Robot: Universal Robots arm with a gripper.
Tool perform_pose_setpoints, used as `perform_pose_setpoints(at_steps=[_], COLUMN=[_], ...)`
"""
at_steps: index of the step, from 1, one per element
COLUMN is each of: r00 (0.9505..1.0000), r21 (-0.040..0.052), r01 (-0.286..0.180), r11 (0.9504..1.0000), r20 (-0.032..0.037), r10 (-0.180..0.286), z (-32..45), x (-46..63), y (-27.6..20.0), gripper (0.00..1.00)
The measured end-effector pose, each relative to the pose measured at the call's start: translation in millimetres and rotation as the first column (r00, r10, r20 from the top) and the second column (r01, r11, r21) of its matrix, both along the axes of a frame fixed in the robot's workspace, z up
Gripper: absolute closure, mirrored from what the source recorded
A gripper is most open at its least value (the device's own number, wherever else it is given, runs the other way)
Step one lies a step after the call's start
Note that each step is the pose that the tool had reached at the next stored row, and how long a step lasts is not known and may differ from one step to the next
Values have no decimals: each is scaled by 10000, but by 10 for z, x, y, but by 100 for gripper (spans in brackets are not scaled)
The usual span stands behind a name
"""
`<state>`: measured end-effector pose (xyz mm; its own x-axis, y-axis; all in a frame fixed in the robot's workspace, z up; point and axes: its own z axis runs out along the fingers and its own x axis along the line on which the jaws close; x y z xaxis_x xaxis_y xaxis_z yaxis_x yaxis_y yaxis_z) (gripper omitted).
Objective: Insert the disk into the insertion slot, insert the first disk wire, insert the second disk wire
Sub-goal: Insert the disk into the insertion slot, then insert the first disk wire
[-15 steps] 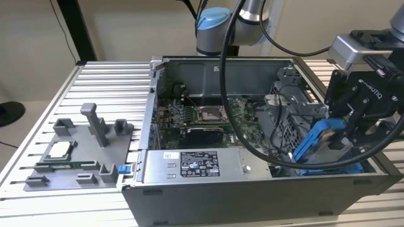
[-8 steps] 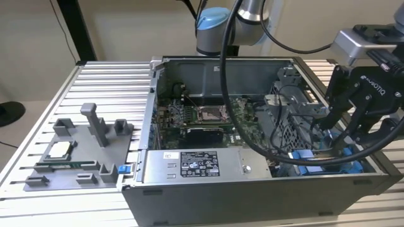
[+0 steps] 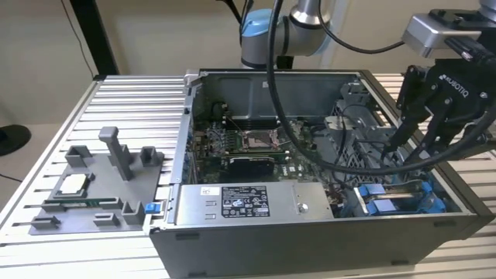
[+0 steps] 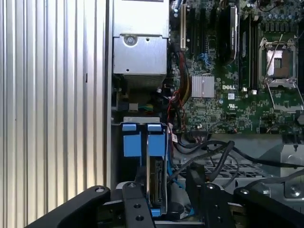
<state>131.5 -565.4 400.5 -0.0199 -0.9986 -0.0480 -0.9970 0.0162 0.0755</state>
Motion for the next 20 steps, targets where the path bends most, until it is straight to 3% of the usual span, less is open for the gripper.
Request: perform_pose_setpoints(at_steps=[4,8,12,16,20], r00=[10000,10000,9987,9923,9857], r21=[-90,-127,-141,-144,-161], r01=[-1,-46,-496,-1235,-1667], r11=[10000,9999,9987,9922,9859], r20=[6,49,75,78,205], r10=[1,47,497,1236,1670], z=[-10,-66,-112,-128,-133], x=[-3,-4,-4,-4,-4], y=[152,244,264,264,264], gripper=[0,0,0,0,0])
